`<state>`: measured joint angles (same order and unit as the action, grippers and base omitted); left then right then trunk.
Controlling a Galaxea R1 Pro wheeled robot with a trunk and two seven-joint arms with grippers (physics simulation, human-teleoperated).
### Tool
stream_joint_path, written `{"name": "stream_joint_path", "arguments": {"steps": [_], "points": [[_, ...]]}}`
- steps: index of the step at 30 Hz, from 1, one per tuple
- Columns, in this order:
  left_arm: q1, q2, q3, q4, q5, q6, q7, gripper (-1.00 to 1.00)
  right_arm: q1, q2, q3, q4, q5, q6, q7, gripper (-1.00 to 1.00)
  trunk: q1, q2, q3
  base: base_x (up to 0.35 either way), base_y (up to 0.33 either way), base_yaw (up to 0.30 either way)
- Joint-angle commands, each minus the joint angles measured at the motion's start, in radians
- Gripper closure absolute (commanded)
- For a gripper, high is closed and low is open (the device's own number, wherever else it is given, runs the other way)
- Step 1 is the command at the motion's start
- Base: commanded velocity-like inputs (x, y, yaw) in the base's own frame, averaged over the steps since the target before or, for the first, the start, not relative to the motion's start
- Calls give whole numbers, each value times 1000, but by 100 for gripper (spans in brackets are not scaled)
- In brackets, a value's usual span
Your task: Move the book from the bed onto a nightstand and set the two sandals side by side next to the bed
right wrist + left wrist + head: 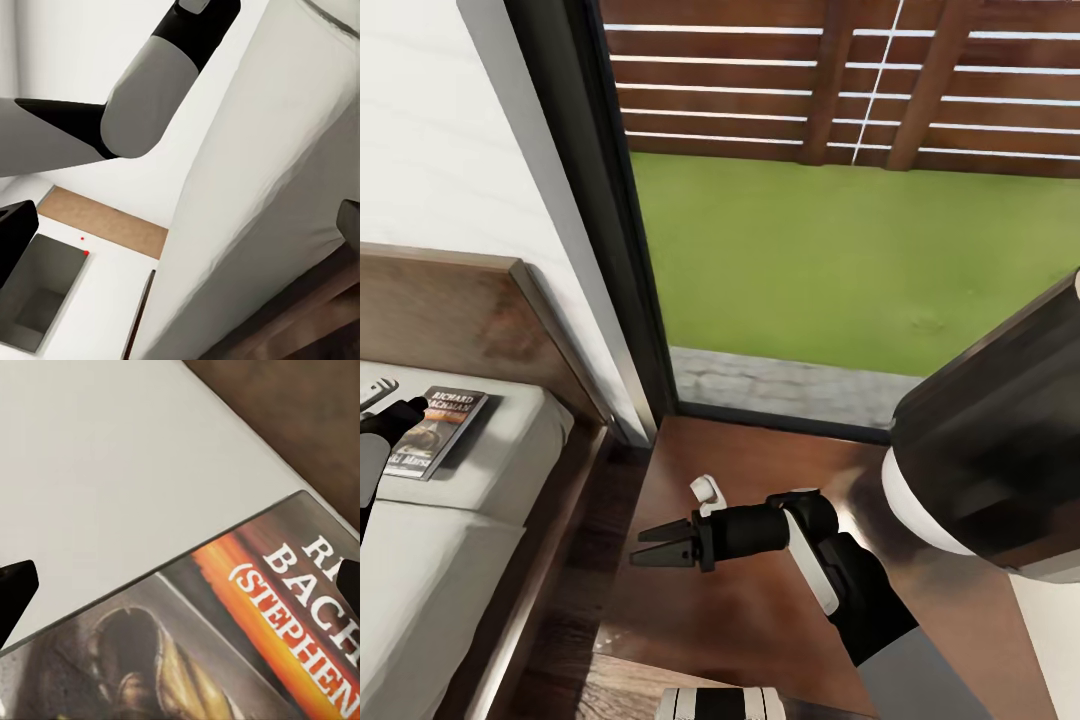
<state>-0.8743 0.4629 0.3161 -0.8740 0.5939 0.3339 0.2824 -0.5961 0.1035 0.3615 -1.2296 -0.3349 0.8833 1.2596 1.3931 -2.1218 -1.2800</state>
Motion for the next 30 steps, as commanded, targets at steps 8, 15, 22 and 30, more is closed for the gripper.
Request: {"name": "stream_joint_path", "arguments": {"steps": [8, 15, 22, 30], "points": [[0, 0, 0, -2, 10, 4, 7, -100, -1, 0, 1, 0, -4, 6, 0, -100, 0, 0, -1, 0, 0, 0], [0, 0, -1, -2, 10, 4, 7, -100, 0, 0, 1, 0, -4, 6, 0, -100, 11, -21, -10, 0, 0, 0], [0, 0, -2, -2, 10, 4, 7, -100, -1, 0, 1, 0, -4, 6, 0, -100, 11, -21, -10, 0, 0, 0], [0, 0, -1, -2, 10, 4, 7, -100, -1, 0, 1, 0, -4, 6, 0, -100, 11, -21, -10, 0, 0, 0]]}}
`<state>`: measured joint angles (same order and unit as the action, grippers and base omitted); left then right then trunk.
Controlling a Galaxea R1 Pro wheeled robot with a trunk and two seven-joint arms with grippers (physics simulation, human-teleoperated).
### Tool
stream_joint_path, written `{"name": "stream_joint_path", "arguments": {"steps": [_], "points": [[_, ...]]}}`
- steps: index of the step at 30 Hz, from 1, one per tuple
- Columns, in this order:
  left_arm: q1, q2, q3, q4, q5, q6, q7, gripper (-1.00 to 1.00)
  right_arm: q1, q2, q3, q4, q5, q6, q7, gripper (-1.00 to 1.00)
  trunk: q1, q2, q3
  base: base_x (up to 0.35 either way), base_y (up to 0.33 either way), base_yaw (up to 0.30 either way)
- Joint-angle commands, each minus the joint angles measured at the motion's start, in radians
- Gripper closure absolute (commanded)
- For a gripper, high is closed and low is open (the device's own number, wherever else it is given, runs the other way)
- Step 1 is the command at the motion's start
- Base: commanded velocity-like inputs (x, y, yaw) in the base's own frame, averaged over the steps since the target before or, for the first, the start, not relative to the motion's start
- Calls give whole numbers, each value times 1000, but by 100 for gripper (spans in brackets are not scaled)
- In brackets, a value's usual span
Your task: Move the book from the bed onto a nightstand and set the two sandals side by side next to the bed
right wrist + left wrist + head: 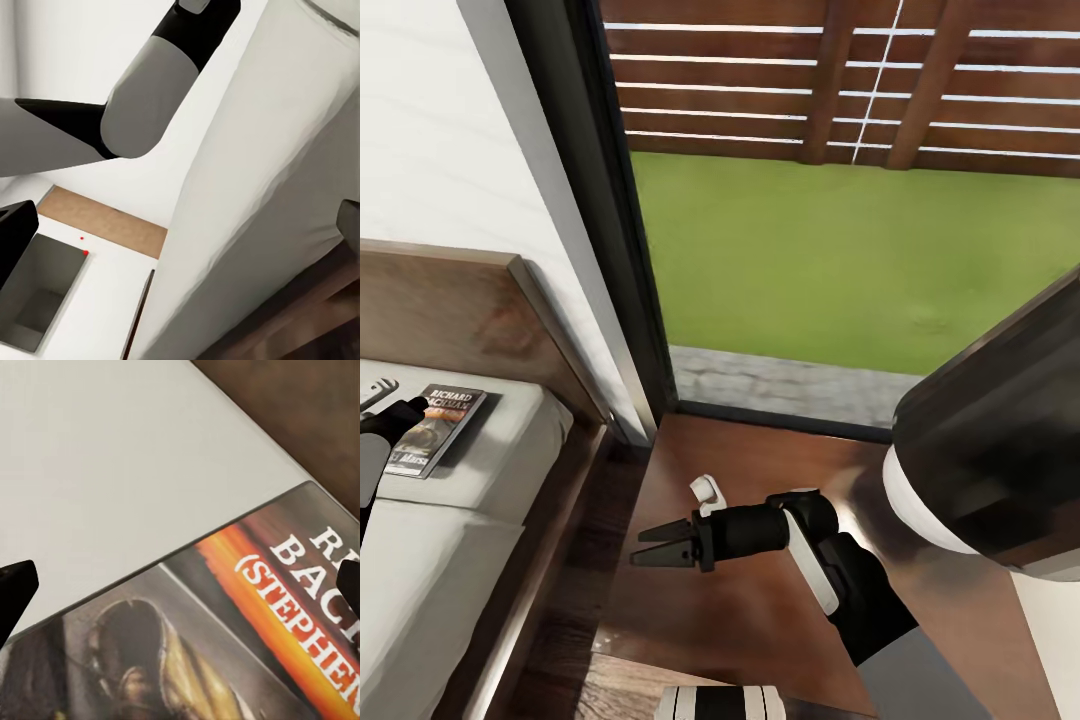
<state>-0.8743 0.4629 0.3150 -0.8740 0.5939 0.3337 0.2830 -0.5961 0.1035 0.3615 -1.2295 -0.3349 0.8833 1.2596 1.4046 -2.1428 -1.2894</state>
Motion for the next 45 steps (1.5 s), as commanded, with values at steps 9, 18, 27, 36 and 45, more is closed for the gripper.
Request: {"name": "stream_joint_path", "arguments": {"steps": [9, 18, 27, 36, 45], "points": [[0, 0, 0, -2, 10, 4, 7, -100, -1, 0, 2, 0, -4, 6, 0, -100, 0, 0, -1, 0, 0, -68], [0, 0, 0, -2, 10, 4, 7, -100, -1, 0, 1, 1, -4, 6, 0, -100, 0, 0, -1, 0, 0, -30], [0, 0, -1, -2, 10, 4, 6, -100, -1, 0, 1, 0, -4, 6, 0, -100, 0, 0, -1, 0, 0, 0], [0, 0, -1, -2, 10, 4, 6, -100, -1, 0, 1, 1, -4, 6, 0, -100, 0, 0, -1, 0, 0, 108], [0, 0, 1, 13, 10, 4, 7, -100, -1, 0, 1, 1, -4, 6, 0, -100, 0, 0, -1, 0, 0, 68]]}}
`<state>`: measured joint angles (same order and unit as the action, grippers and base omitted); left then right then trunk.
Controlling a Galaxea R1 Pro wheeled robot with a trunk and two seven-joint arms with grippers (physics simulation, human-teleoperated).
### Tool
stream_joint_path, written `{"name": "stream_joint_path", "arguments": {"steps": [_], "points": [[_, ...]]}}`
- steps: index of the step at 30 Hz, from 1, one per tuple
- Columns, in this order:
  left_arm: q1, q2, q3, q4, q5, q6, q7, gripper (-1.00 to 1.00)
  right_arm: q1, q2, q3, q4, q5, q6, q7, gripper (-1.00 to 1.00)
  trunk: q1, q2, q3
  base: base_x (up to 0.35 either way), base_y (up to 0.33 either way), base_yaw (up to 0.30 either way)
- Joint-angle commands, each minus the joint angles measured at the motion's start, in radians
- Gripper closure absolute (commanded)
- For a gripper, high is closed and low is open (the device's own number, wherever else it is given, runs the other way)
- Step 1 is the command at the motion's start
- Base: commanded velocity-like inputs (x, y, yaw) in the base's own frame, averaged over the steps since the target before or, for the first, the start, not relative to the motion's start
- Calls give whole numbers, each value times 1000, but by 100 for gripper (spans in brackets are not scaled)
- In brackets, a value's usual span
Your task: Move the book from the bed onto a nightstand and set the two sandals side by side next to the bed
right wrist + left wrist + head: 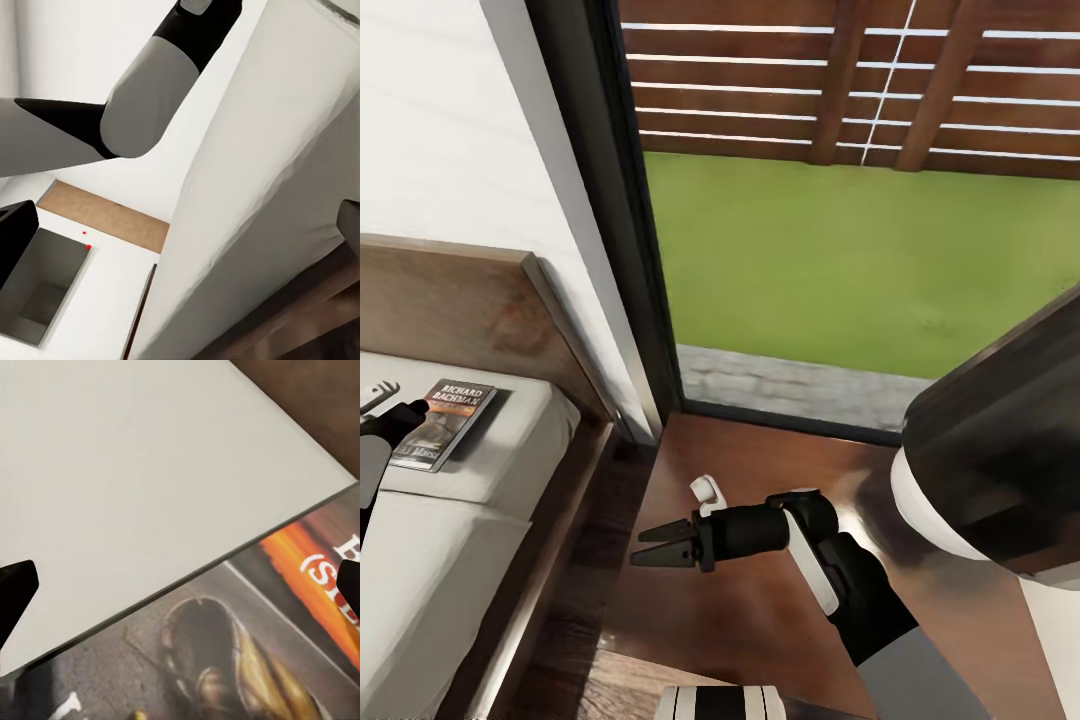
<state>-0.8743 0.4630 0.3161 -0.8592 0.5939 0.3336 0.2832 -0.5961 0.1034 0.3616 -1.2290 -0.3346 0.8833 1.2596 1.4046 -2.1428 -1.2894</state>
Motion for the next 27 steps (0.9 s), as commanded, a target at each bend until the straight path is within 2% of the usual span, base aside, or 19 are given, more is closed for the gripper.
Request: {"name": "stream_joint_path", "arguments": {"steps": [1, 27], "points": [[0, 0, 0, -2, 10, 4, 6, -100, -1, 0, 1, 0, -4, 6, 0, -100, 0, 0, -1, 0, 0, 3], [0, 0, -1, -1, 10, 2, 6, -100, -1, 0, 1, 0, -4, 6, 0, -100, 8, -14, -7, 0, 0, 0]]}}
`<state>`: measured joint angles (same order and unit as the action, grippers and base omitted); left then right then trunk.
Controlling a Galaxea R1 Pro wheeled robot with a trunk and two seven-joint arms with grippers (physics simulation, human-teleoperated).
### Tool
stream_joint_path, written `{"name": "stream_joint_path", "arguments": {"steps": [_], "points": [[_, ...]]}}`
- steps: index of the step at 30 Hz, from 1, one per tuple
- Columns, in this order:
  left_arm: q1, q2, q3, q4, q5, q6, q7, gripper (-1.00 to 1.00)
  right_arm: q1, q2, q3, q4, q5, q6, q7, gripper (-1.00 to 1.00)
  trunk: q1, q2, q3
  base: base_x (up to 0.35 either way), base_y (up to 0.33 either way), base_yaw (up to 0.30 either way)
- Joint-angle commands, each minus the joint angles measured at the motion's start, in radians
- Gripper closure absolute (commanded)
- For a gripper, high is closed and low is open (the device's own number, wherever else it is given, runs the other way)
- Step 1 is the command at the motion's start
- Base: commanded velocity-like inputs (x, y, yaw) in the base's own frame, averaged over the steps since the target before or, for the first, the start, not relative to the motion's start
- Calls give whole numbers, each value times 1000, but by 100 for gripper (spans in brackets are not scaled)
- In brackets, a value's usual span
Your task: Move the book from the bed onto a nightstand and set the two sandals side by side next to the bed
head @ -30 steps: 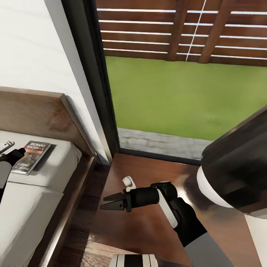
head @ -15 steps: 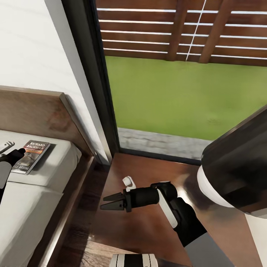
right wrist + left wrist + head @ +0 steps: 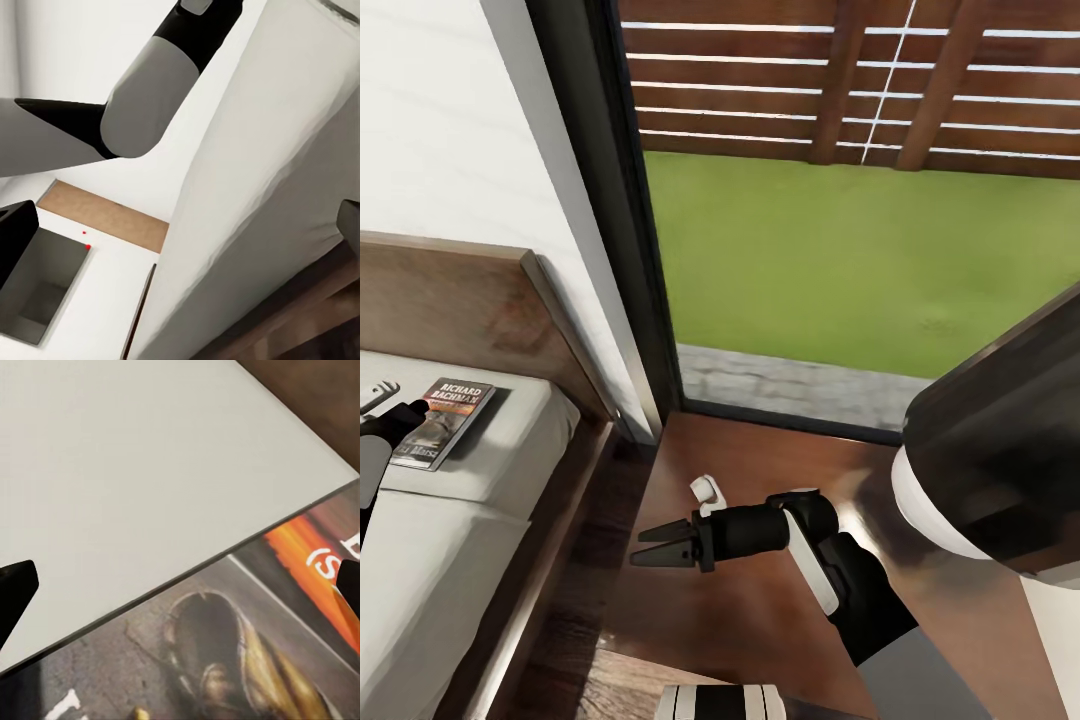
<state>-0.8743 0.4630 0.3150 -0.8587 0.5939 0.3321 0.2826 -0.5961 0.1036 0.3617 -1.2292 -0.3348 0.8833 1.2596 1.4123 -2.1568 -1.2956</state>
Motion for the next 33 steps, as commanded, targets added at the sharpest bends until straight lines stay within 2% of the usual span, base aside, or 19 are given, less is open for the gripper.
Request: {"name": "stream_joint_path", "arguments": {"steps": [1, 17, 24, 33], "points": [[0, 0, 0, -2, 10, 4, 7, -100, -1, 0, 0, 0, -4, 6, 0, -100, 0, 0, -1, 0, 0, 0], [0, 0, 0, -2, 10, 4, 6, -100, 0, 0, 1, 0, -4, 6, 0, -100, 0, 0, -1, 0, 0, -1], [0, 0, 0, -2, 10, 4, 7, -100, -1, 0, 1, 0, -4, 6, 0, -100, 0, 0, 0, 0, 0, -149], [0, 0, 0, -2, 10, 4, 6, -100, 0, 0, 1, 0, -4, 6, 0, -100, 0, 0, 0, 0, 0, -22]]}}
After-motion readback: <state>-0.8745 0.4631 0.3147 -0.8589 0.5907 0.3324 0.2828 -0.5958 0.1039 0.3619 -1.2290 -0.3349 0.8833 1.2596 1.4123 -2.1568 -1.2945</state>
